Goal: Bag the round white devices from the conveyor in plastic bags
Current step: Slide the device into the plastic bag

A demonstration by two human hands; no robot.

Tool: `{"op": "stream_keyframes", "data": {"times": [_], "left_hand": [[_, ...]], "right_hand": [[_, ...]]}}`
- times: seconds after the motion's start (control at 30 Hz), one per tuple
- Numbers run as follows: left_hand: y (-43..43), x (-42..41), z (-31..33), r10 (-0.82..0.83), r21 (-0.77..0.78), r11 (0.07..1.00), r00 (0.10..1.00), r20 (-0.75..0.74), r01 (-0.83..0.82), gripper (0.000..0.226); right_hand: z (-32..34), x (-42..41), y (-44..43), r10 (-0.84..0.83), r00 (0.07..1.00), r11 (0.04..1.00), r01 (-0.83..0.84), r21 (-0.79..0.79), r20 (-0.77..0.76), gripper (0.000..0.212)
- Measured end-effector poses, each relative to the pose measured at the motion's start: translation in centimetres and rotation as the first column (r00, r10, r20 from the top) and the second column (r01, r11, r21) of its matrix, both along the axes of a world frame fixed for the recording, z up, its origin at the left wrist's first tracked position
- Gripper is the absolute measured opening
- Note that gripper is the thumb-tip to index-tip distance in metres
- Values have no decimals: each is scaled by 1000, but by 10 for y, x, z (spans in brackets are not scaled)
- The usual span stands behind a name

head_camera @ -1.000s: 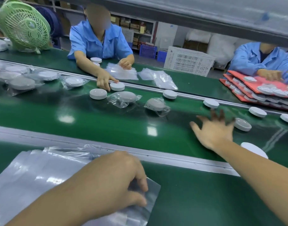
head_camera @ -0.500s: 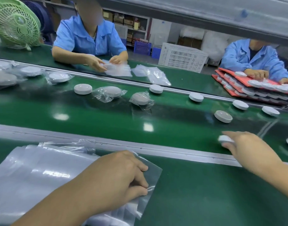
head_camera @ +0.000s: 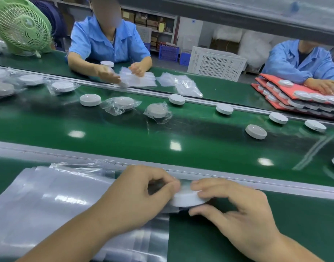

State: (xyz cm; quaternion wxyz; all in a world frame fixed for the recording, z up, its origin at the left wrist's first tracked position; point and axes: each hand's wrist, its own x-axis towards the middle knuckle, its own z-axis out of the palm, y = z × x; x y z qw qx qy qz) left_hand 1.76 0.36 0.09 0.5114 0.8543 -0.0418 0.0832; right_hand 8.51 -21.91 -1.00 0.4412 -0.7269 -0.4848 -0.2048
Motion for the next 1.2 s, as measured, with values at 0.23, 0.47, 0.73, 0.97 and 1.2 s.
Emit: {"op": "stream_keyframes", "data": {"times": [0.23,0.47,0.73,0.97,1.2], "left_hand": [[-25,-2,-1,62,-316,949,989,133,-17,27],[-24,0,6,354,-295,911,912,209,-286,21],[8,-4,18,18,630,771,992,126,-94,39],[-2,3,6,-206,684,697,974,-95,214,36],[-9,2,-12,-183,658,745,982,45,109,31]], "right_hand": [[7,1,25,138,741,983,-20,185,-657,39],[26,33,44,-91,842,992,33,-119,-532,11],[30,174,88,-555,782,831,512,-216,-283,14],[13,240,85,-651,748,584,389,-712,-126,46],[-7,278,-15,-836,545,303,562,-770,68,42]]}}
